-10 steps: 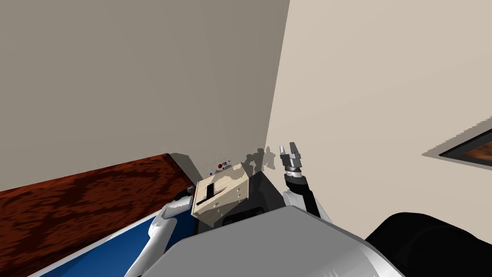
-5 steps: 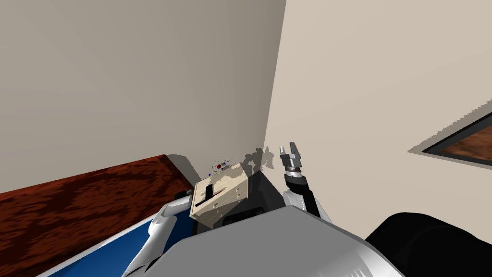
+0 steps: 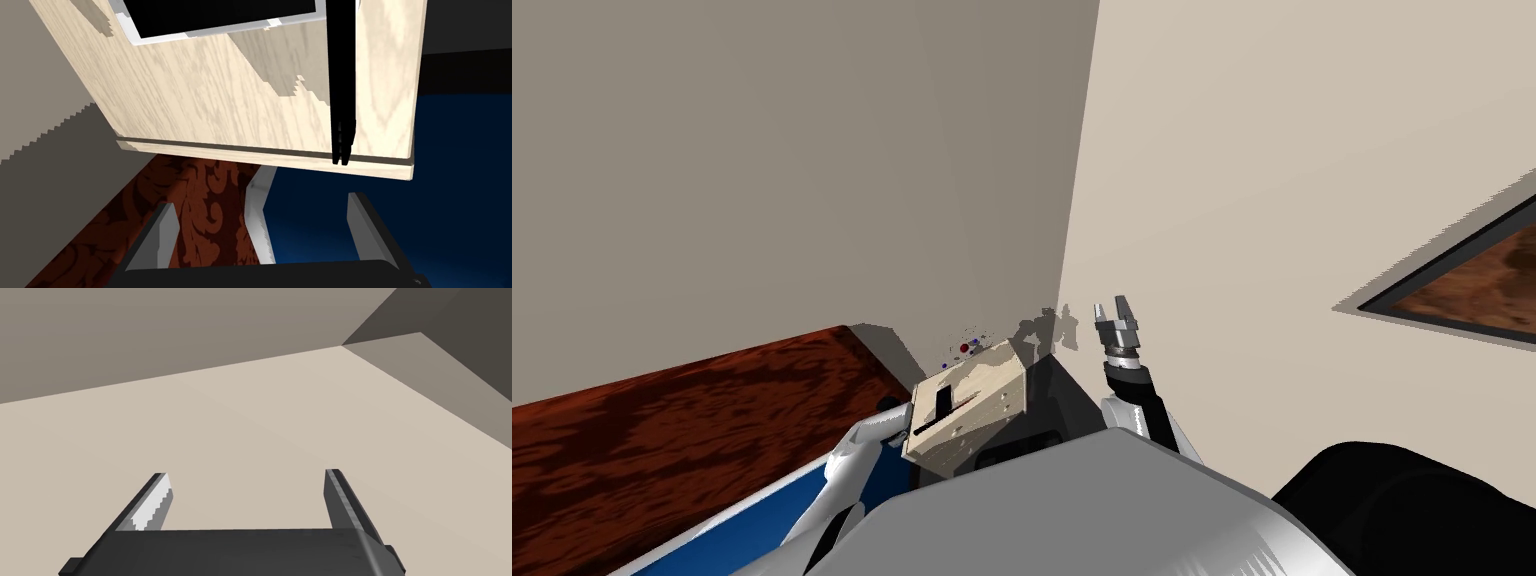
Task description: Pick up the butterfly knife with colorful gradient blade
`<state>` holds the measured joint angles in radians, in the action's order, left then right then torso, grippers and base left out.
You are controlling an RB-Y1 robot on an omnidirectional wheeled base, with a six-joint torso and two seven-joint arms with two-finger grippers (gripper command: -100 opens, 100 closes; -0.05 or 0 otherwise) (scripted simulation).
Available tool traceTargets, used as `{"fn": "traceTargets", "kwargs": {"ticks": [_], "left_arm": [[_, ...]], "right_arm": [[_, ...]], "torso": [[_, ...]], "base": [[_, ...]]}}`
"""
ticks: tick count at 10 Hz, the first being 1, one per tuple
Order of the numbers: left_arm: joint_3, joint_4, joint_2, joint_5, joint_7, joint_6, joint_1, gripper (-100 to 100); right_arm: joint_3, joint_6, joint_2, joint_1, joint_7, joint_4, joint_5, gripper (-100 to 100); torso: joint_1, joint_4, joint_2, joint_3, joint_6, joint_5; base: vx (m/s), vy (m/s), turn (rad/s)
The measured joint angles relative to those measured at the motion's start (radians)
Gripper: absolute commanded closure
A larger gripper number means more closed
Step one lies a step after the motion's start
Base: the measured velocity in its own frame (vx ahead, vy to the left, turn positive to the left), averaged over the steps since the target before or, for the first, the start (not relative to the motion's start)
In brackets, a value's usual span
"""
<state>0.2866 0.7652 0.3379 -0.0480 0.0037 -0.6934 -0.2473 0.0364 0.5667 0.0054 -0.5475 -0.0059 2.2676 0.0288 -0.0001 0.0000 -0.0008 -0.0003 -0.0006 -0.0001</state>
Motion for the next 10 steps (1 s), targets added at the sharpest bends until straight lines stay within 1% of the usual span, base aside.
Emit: {"fn": "traceTargets", "kwargs": {"ticks": [2,3,5,7,8,9,10], "left_arm": [[0.009,-0.064,0.006,-0.005,0.007,-0.037,-0.032,-100],[0.013,-0.1,0.012,-0.012,0.006,-0.045,-0.046,-100],[0.025,-0.136,0.016,-0.021,0.014,-0.108,-0.072,-100],[0.033,-0.196,0.022,-0.028,0.02,-0.138,-0.103,-100],[0.035,-0.199,0.021,-0.03,0.022,-0.155,-0.103,-100],[0.036,-0.218,0.024,-0.032,0.022,-0.157,-0.111,-100],[0.04,-0.233,0.026,-0.036,0.023,-0.17,-0.119,-100]], "right_arm": [[0.0,0.0,0.0,0.0,0.0,0.0,0.0,0],[0.0,0.0,0.0,0.0,0.0,0.0,0.0,0],[0.0,0.0,0.0,0.0,0.0,0.0,0.0,0],[0.0,0.0,0.0,0.0,0.0,0.0,0.0,0],[0.0,0.0,0.0,0.0,0.0,0.0,0.0,0],[0.0,0.0,0.0,0.0,0.0,0.0,0.0,0],[0.0,0.0,0.0,0.0,0.0,0.0,0.0,0]], "torso": [[0.0,0.0,0.0,0.0,0.0,0.0],[0.0,0.0,0.0,0.0,0.0,0.0],[-0.001,0.0,-0.001,-0.001,0.0,0.0],[-0.001,0.0,-0.001,0.0,0.0,0.0],[-0.001,0.0,-0.001,0.0,0.0,0.0],[0.0,0.0,0.0,0.0,0.0,0.0],[0.0,0.0,-0.001,0.0,0.0,0.0]], "base": [[0.007,-0.005,-0.063],[0.013,-0.008,-0.067],[0.019,-0.009,-0.082],[0.014,-0.009,-0.05],[0.008,-0.003,0.001],[0.017,-0.006,-0.069],[0.016,-0.005,-0.034]]}}
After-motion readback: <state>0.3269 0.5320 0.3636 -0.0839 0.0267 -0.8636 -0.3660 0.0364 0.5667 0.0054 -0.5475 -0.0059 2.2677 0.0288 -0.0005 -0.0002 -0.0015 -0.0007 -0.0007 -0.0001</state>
